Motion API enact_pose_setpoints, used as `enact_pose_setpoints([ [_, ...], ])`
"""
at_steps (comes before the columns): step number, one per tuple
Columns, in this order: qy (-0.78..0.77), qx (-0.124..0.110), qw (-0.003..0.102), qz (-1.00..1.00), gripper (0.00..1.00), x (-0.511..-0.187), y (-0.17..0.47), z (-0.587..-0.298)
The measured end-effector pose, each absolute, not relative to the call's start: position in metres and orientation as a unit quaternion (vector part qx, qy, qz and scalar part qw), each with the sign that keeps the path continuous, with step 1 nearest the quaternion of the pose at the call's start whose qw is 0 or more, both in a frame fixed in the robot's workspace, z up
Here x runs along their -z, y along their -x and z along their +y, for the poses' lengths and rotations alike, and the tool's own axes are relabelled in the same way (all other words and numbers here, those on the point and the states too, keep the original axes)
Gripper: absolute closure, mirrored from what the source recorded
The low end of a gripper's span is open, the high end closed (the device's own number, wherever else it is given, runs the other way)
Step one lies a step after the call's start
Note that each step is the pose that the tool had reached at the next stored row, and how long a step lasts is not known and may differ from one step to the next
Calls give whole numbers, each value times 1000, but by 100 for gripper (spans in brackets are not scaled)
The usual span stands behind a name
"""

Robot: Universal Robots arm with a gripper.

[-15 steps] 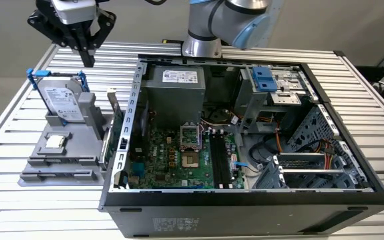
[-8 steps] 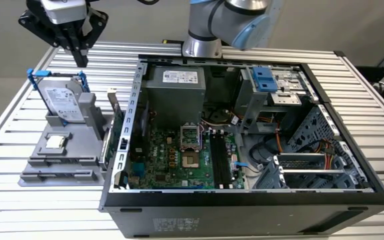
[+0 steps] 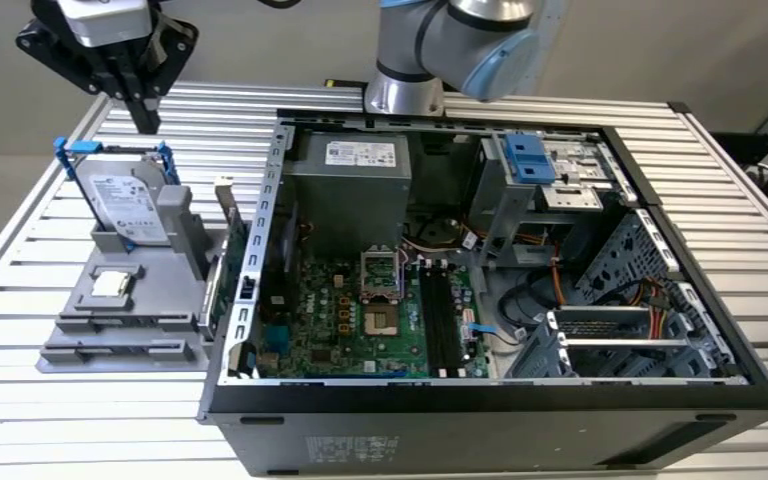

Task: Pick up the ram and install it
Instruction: 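Reach for the ram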

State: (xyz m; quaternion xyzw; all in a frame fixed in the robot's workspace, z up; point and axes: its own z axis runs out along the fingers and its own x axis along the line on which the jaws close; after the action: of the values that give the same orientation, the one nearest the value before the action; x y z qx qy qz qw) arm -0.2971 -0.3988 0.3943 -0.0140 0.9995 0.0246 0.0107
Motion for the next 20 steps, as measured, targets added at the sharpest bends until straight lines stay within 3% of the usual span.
enact_pose_setpoints([
  [20, 23, -25, 10, 999, 100, -394, 333, -399],
])
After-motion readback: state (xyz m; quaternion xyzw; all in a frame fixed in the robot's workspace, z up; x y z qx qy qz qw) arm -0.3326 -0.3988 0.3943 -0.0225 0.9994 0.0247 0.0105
